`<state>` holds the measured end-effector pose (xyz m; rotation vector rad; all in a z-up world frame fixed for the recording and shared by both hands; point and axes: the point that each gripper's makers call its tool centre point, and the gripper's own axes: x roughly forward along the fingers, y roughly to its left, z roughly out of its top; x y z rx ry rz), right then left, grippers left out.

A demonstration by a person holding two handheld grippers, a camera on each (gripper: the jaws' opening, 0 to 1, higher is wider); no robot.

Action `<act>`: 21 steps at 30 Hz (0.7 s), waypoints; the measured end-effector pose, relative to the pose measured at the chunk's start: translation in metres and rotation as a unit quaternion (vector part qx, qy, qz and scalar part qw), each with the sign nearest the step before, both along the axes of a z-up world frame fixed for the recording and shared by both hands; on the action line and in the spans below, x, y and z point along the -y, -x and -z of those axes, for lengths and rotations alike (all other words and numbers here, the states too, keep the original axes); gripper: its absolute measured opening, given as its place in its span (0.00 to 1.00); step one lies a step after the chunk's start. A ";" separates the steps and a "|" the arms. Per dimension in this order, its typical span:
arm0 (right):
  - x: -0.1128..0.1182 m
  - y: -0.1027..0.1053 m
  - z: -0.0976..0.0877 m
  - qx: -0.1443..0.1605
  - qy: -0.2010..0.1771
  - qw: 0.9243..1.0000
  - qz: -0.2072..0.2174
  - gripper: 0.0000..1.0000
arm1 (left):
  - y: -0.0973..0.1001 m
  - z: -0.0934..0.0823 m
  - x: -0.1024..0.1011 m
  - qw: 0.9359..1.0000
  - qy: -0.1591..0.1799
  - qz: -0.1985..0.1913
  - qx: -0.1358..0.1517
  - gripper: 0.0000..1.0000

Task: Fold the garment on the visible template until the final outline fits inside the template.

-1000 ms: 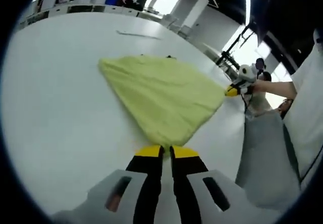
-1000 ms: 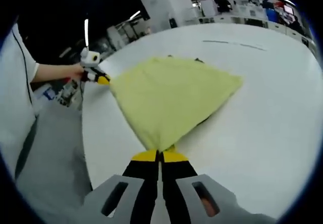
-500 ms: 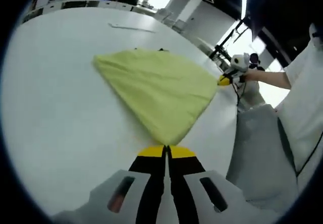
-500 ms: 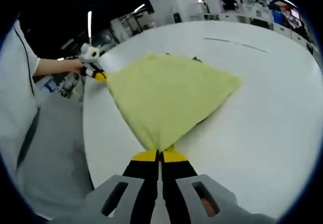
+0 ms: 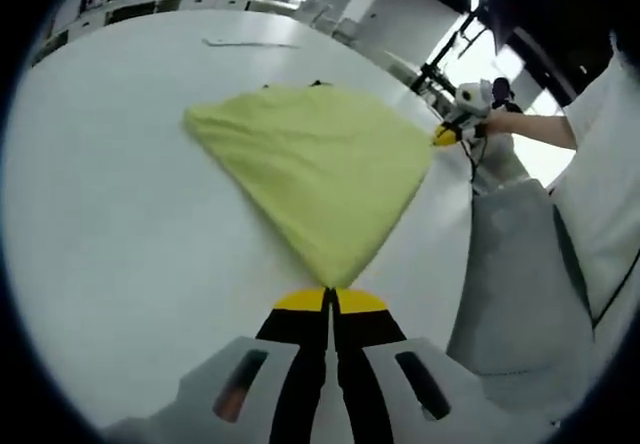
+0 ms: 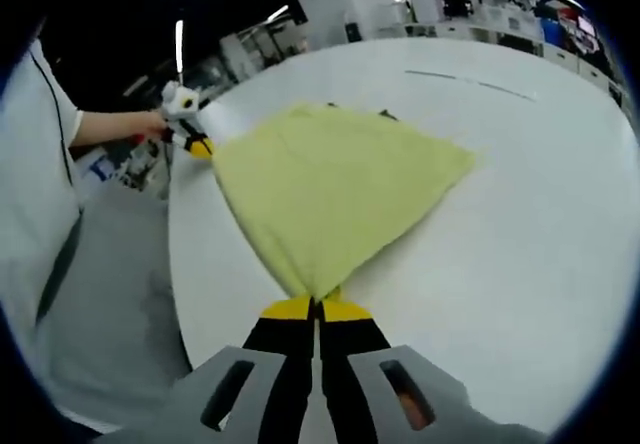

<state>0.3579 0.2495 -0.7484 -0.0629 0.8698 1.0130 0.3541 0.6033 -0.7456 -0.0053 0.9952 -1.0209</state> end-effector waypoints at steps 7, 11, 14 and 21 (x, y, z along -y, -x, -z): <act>-0.001 0.001 -0.002 0.002 0.001 1.000 0.001 0.01 | 0.002 -0.006 0.000 1.000 0.002 0.003 0.001 0.00; 0.000 0.002 0.003 -0.002 0.002 1.000 0.006 0.01 | 0.005 0.001 0.000 1.000 0.001 0.001 -0.005 0.00; -0.002 0.005 0.009 -0.006 0.010 1.000 0.006 0.01 | 0.006 0.006 0.001 1.000 -0.003 -0.002 -0.011 0.00; -0.001 0.005 0.011 -0.009 0.010 1.000 0.014 0.01 | 0.007 0.005 0.000 1.000 -0.003 -0.001 -0.013 0.00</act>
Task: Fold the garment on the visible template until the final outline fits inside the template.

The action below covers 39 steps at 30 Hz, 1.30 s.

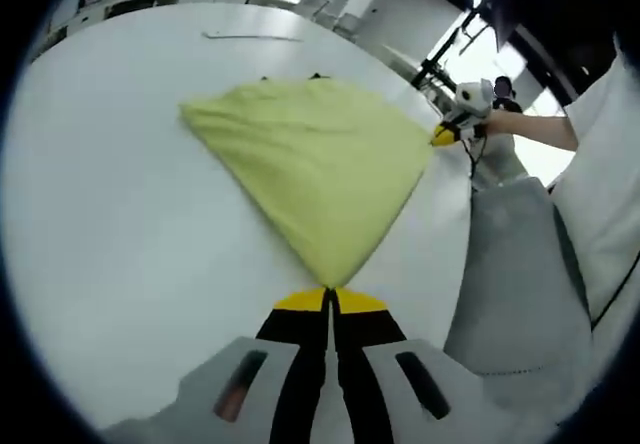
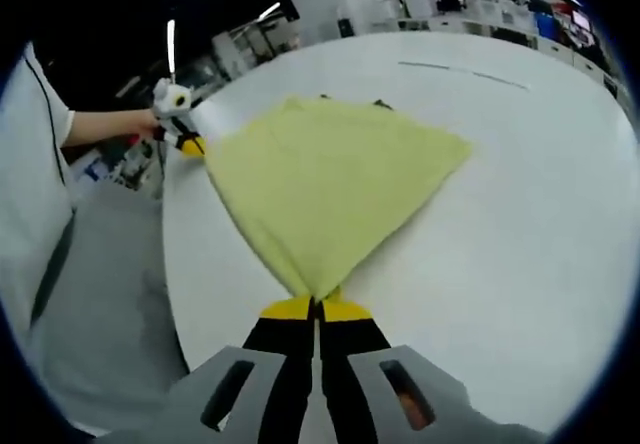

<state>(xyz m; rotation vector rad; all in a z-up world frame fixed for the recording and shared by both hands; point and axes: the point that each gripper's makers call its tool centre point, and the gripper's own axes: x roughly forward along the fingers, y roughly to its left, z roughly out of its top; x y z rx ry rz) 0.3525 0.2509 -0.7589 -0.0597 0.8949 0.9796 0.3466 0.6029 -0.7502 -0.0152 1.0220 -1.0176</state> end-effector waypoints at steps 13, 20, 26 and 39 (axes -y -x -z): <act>-0.001 0.000 -0.003 0.009 0.010 1.000 0.003 0.02 | 0.000 -0.002 0.001 1.000 -0.007 0.003 -0.002 0.00; 0.010 0.002 -0.007 0.016 0.020 1.000 0.012 0.02 | -0.001 -0.003 -0.009 1.000 -0.022 -0.010 -0.002 0.00; 0.018 0.002 -0.012 0.026 0.032 0.999 0.027 0.01 | -0.005 -0.008 -0.010 0.999 -0.017 -0.030 0.007 0.00; 0.014 -0.008 -0.053 0.073 -0.001 0.992 0.099 0.12 | -0.015 -0.034 -0.012 0.992 -0.017 -0.112 0.057 0.19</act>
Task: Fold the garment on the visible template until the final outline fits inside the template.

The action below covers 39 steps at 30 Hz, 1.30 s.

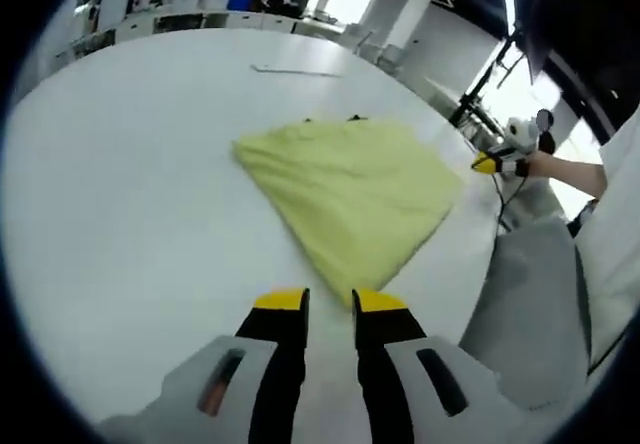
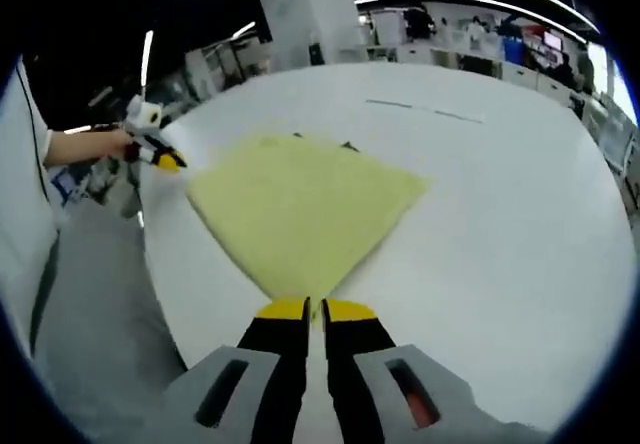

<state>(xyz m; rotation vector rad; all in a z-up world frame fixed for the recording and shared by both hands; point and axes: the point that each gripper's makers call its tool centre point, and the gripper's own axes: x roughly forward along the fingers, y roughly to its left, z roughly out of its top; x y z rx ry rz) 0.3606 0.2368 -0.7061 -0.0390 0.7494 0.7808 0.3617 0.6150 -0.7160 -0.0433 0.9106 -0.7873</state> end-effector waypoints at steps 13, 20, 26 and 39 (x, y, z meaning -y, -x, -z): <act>-0.005 0.011 -0.042 0.021 -0.009 0.999 0.028 0.28 | 0.020 -0.037 -0.004 0.999 0.007 -0.033 0.028 0.37; 0.003 0.025 -0.057 0.019 -0.008 0.998 0.054 0.39 | 0.022 -0.070 -0.015 0.996 0.008 -0.060 0.064 0.48; 0.012 0.043 -0.076 0.031 -0.003 0.997 0.069 0.47 | 0.029 -0.098 -0.023 0.994 0.010 -0.073 0.086 0.54; 0.020 0.076 -0.118 0.056 -0.003 0.994 0.095 0.79 | 0.059 -0.139 -0.016 0.991 0.006 -0.057 0.118 0.70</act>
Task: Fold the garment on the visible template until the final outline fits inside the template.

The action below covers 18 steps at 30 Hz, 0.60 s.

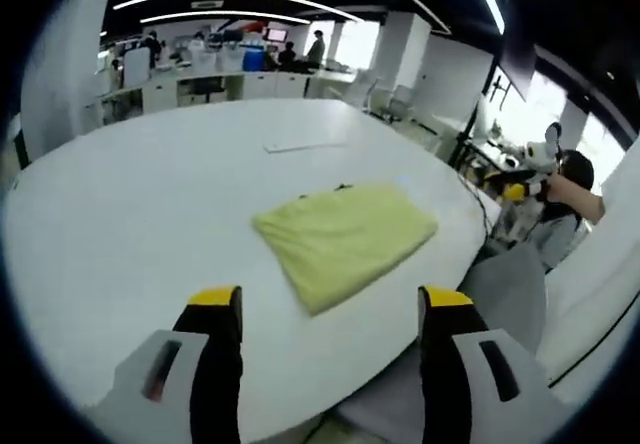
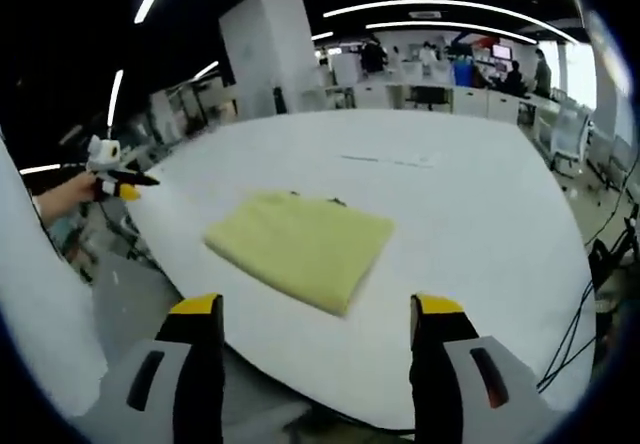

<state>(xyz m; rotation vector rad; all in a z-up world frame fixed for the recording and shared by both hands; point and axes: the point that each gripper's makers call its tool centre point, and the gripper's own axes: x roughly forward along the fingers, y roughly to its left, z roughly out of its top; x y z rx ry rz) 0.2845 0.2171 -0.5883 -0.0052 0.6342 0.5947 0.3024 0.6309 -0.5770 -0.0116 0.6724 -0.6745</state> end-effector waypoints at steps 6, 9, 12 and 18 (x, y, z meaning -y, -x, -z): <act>-0.004 0.009 -0.019 0.013 0.001 1.000 -0.007 0.90 | 0.014 -0.020 0.012 1.000 0.006 0.005 0.015 0.81; -0.011 0.014 -0.029 0.024 -0.011 0.999 -0.024 0.97 | 0.024 -0.026 0.020 1.000 0.003 0.028 0.013 0.85; -0.015 0.021 -0.033 0.025 -0.011 0.999 -0.043 1.00 | 0.034 -0.028 0.023 0.998 -0.018 0.055 0.013 0.89; -0.014 0.032 -0.039 0.025 -0.016 0.998 -0.061 1.00 | 0.052 -0.024 0.027 0.997 -0.037 0.074 -0.001 1.00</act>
